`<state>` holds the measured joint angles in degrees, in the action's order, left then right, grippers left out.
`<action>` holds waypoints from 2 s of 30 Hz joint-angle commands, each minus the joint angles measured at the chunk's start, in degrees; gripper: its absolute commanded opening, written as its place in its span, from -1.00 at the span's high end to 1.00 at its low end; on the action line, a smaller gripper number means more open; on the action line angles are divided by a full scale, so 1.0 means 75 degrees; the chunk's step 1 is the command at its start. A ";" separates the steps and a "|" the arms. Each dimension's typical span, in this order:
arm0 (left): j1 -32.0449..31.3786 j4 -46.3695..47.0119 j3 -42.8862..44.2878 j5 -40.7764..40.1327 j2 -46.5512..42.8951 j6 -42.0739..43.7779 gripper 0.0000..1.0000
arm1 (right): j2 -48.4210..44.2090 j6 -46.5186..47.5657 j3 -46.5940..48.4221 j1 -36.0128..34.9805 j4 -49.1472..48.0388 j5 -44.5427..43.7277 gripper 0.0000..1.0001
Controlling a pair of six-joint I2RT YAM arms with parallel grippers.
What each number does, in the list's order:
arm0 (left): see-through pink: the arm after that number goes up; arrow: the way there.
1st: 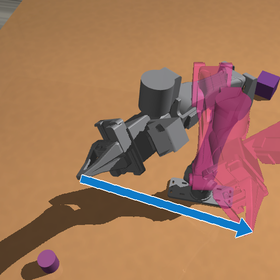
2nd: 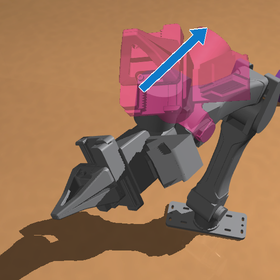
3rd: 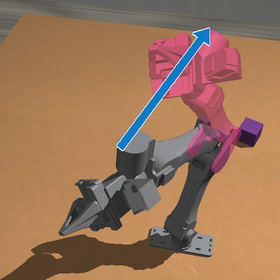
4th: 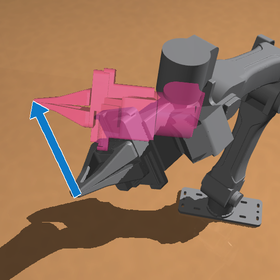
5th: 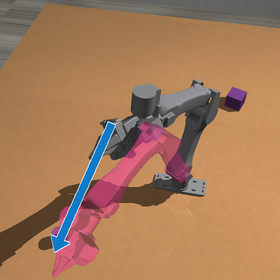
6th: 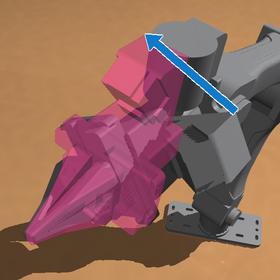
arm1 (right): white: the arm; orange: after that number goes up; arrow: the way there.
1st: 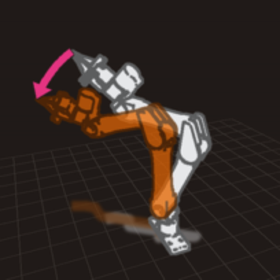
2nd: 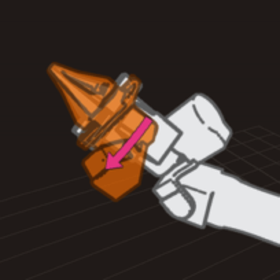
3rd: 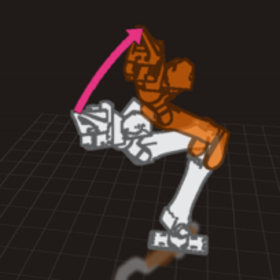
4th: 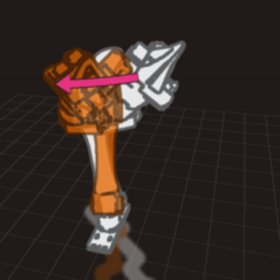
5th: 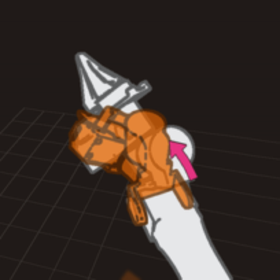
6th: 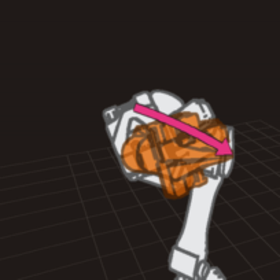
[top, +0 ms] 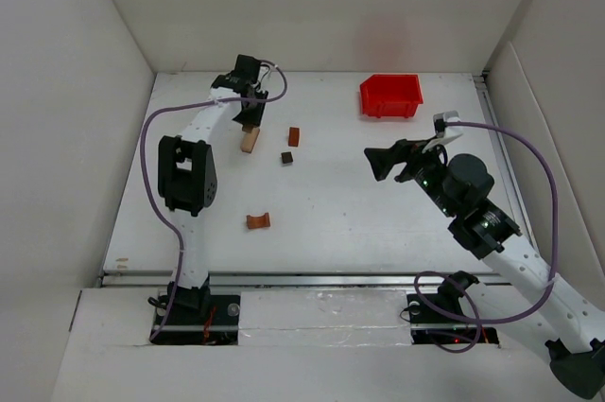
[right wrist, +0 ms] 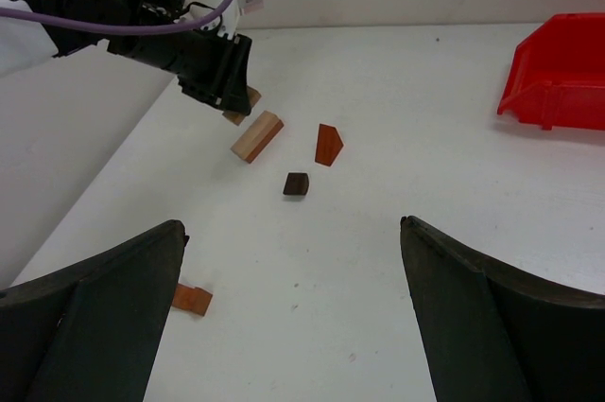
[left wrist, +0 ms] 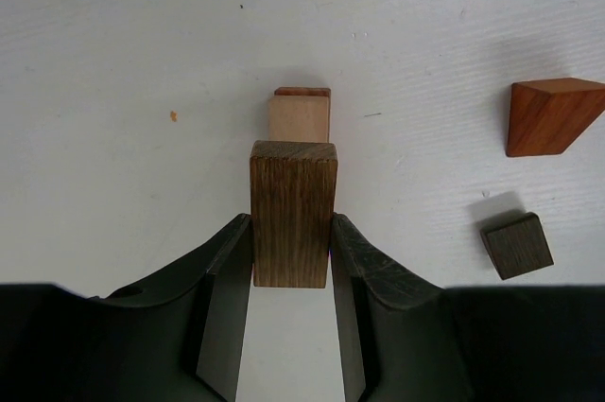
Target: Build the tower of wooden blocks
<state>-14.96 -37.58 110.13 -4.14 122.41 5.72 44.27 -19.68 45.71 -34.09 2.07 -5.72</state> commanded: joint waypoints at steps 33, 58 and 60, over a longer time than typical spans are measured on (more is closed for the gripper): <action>0.0272 -0.0040 0.0001 0.0367 0.0425 0.0164 0.87 | -0.0044 0.0093 -0.0130 0.0045 -0.0311 -0.0070 -1.00; 0.0342 -0.0016 -0.0094 0.0494 0.0319 -0.0059 0.53 | -0.0044 0.0093 -0.0119 0.0045 -0.0299 -0.0082 -1.00; 0.0342 -0.0016 -0.0140 0.0494 0.0331 -0.0071 0.50 | -0.0067 0.0093 -0.0130 0.0045 -0.0299 -0.0082 -1.00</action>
<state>-12.64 -37.56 108.40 -0.64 126.50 5.89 44.29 -19.68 44.86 -34.09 2.11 -5.72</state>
